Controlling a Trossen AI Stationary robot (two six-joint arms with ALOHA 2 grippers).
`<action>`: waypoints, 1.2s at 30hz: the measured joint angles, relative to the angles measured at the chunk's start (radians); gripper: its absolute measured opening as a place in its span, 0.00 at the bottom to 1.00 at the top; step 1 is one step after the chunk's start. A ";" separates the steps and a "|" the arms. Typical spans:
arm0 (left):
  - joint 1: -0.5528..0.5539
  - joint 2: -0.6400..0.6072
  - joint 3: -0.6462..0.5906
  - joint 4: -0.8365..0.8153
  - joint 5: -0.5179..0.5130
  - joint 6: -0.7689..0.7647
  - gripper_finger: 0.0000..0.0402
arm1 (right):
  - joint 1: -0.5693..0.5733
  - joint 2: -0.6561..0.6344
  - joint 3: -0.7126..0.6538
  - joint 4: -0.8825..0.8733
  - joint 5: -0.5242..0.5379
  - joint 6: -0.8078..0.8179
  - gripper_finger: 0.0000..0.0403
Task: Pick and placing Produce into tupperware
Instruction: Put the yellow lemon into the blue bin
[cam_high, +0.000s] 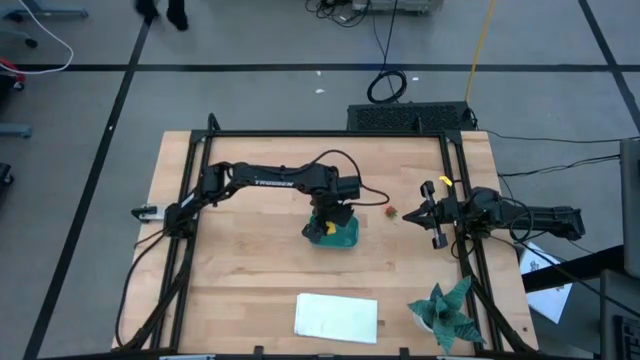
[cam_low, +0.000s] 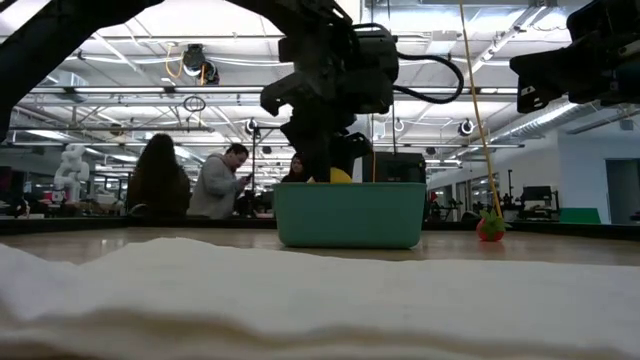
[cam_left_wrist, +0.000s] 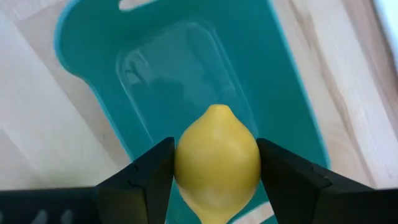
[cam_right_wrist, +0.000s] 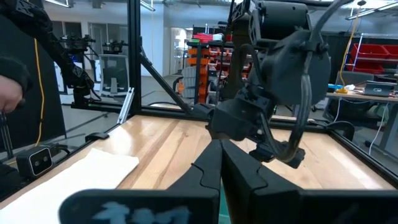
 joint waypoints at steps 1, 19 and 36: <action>0.001 0.000 -0.002 0.000 0.000 0.000 0.53 | 0.000 0.000 0.000 0.000 0.000 0.000 0.00; 0.004 0.000 -0.068 0.054 -0.010 0.026 0.53 | 0.000 0.000 0.000 0.000 0.000 0.000 0.00; 0.008 0.000 -0.068 0.059 0.043 0.026 0.53 | 0.000 0.000 0.000 0.001 0.000 0.000 0.00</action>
